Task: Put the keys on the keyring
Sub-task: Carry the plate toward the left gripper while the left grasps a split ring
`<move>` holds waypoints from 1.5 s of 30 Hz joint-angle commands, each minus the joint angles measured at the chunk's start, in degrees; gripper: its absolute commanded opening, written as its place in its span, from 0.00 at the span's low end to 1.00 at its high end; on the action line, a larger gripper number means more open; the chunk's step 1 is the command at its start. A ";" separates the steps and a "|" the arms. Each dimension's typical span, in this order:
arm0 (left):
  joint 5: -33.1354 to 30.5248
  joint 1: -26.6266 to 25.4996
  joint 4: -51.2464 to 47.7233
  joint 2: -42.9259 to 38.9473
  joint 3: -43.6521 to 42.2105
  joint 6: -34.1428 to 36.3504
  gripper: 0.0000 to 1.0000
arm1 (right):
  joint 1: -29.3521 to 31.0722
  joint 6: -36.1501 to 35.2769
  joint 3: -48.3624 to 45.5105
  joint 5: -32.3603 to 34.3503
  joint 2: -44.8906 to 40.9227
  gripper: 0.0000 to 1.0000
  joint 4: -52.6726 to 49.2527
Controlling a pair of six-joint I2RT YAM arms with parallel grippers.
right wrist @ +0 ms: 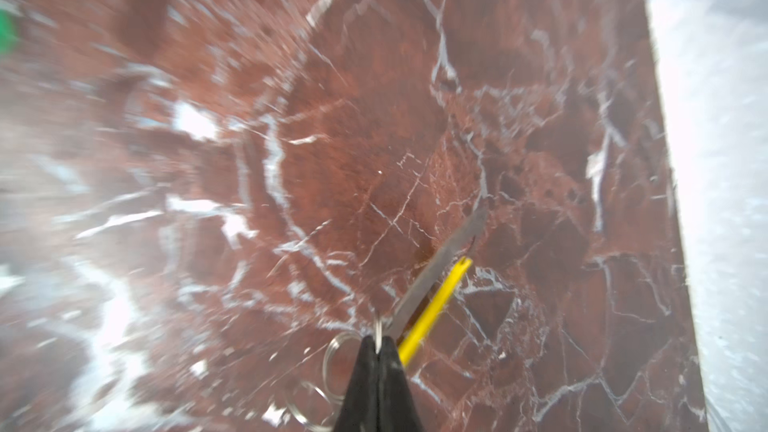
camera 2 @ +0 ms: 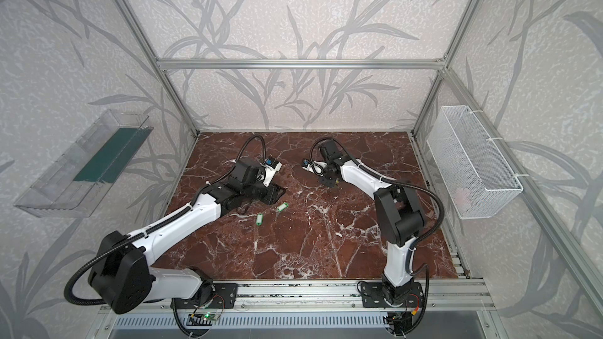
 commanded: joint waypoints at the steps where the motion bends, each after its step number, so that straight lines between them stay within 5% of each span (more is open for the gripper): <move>1: 7.90 -0.21 5.64 -3.89 -3.01 6.71 0.55 | 0.00 -0.41 -4.07 -8.11 -6.50 0.00 2.08; 12: 17.77 -1.62 15.68 -9.91 -9.18 19.04 0.48 | 0.00 2.09 -19.35 -26.39 -22.80 0.00 10.03; 22: 22.30 -2.27 18.01 -9.26 -9.28 22.15 0.37 | 0.35 4.10 -26.99 -37.72 -31.75 0.00 15.94; 45: 20.79 -7.04 14.91 -7.43 -7.29 31.86 0.26 | 4.21 5.77 -29.46 -40.29 -37.21 0.00 14.51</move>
